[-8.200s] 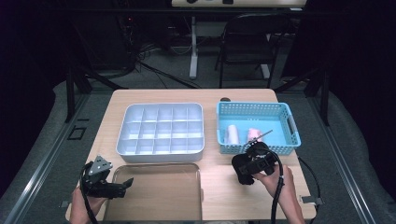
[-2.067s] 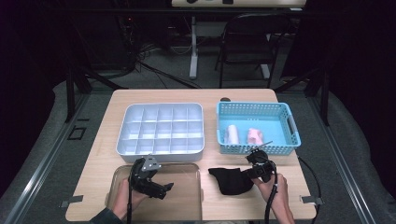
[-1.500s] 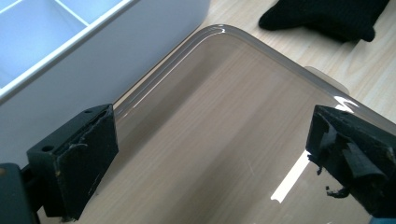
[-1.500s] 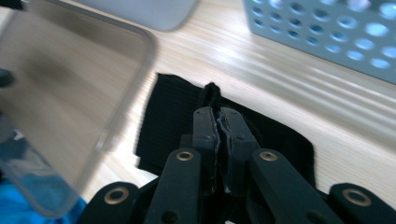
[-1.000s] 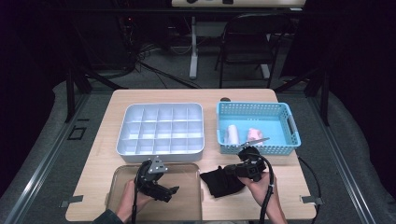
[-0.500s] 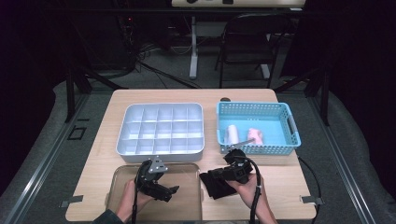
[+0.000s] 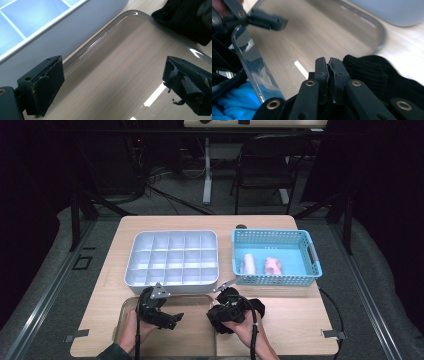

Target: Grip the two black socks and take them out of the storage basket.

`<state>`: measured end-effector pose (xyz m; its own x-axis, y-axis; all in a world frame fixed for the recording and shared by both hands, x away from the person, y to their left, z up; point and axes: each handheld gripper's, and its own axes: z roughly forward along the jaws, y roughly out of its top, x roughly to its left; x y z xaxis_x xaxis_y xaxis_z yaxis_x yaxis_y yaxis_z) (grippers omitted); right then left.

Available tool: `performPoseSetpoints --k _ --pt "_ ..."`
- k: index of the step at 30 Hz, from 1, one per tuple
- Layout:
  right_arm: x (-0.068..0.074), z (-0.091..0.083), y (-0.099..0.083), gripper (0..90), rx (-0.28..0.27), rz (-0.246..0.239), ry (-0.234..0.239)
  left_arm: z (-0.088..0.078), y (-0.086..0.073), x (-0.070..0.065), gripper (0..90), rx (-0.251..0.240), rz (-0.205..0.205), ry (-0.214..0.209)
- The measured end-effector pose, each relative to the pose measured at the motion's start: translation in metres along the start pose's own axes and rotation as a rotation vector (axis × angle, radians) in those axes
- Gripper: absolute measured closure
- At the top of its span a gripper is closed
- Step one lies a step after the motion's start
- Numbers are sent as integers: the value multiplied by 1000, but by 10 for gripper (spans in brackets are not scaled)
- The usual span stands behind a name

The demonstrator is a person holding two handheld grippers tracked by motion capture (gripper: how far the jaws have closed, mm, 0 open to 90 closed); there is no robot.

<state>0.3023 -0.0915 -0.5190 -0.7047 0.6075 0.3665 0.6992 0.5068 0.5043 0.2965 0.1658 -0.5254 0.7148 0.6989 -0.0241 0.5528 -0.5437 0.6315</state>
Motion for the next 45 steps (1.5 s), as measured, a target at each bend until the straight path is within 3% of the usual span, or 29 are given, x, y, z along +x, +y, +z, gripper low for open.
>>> performPoseSetpoints --k 4,6,11,14,19,21,22,25,30,34,35,36,38,42,45 --pt "4 10 1 716 15 -25 48 0 -1 1 41 13 -7 5" --pt "6 4 1 602 1 -37 61 0 -1 1 43 19 -5 2" --pt "-1 -22 -2 533 -75 -39 82 1 -1 -1 50 27 2 -4" --pt "-7 -38 -6 512 -102 -25 53 2 0 -2 53 28 3 -14" --pt "-36 -64 -20 513 -125 25 -103 6 2 -8 67 30 8 -66" --pt "-53 -71 -28 512 -112 63 -170 9 6 -12 80 29 20 -98" --pt "-59 -73 -31 514 -112 79 -175 10 9 -14 90 25 21 -116" --pt "-78 -75 -40 507 -77 85 -242 13 18 -20 131 19 39 -146" --pt "-93 -68 -44 492 -48 110 -242 22 29 -31 172 26 57 -224" --pt "-99 -61 -46 462 27 125 -277 30 39 -42 205 49 89 -287" --pt "-99 -59 -47 454 7 142 -292 33 42 -45 211 57 98 -302" --pt "-101 -61 -49 442 31 152 -303 34 43 -46 220 61 103 -304" --pt "-103 -61 -52 440 26 181 -296 41 48 -50 237 82 119 -336" --pt "-108 -57 -57 466 83 211 -316 53 55 -54 255 115 138 -346" --pt "-110 -56 -58 547 77 217 -329 60 59 -57 299 128 138 -353"
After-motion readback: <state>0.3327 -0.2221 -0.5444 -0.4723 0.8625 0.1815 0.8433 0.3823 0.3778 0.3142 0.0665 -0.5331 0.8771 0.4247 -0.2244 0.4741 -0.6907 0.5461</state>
